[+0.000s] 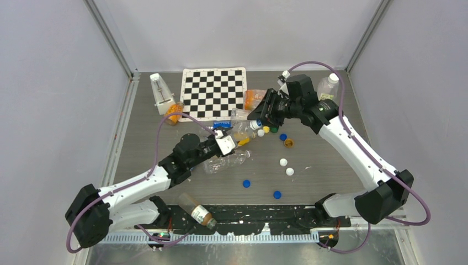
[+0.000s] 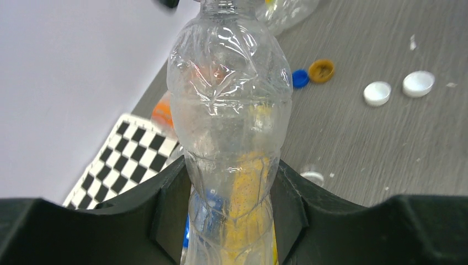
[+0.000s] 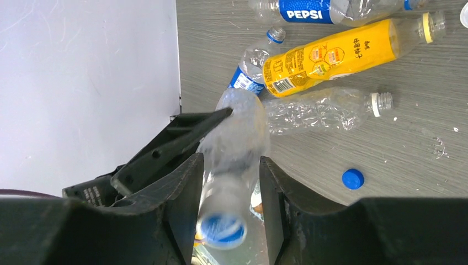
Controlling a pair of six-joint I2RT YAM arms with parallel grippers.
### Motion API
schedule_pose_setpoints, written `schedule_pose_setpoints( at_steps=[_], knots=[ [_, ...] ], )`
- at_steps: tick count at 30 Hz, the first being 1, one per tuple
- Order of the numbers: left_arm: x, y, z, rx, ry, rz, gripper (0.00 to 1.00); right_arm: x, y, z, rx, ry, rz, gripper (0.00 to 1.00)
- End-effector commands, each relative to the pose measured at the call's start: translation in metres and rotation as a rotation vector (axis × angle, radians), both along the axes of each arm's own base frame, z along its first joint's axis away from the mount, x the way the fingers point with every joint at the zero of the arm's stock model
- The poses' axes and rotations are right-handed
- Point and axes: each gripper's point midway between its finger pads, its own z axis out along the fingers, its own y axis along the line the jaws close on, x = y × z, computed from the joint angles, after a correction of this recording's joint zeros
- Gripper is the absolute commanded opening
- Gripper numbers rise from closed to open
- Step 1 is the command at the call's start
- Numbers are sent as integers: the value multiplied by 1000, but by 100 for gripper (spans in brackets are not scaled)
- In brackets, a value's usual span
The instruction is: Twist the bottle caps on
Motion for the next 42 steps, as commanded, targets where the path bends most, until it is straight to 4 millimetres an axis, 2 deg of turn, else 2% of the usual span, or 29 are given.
schedule_pose_setpoints(
  at_steps=[1,6,9,13,18,21,22,24,26,29,31,35,38,42],
  knots=[
    [-17,-16,62,-156,-160,-99,0,7,2,6,16,-24,-35,50],
    [-19,-12,45,-135,-97,-85,0,7,-1,17,23,-53,-43,71],
    [-19,-9,33,-119,-48,-69,0,6,-5,29,19,-90,-34,79],
    [-21,-6,15,-91,28,-53,0,4,-12,45,-11,-165,3,87],
    [-26,-5,0,-80,129,-47,0,2,-20,64,-62,-311,67,89],
    [-24,-1,0,-116,190,-32,0,3,-27,72,-107,-489,112,88],
    [-24,0,1,-126,207,-32,0,0,-32,68,-132,-545,127,89],
    [-23,5,4,-137,245,-26,0,3,-36,80,-136,-697,123,97],
    [-24,9,8,-136,265,-38,0,3,-40,85,-169,-801,140,99],
    [-27,15,15,-129,286,-70,0,4,-39,78,-265,-936,279,100],
    [-33,16,19,-119,308,-121,0,-6,-31,72,-266,-1022,425,100],
    [-49,14,30,-89,335,-252,0,-16,-31,66,-316,-1173,592,100],
    [-62,11,32,-63,364,-336,0,-28,-34,66,-352,-1300,674,99],
    [-66,8,32,-16,368,-399,0,-42,-32,69,-324,-1423,711,97]
  ],
)
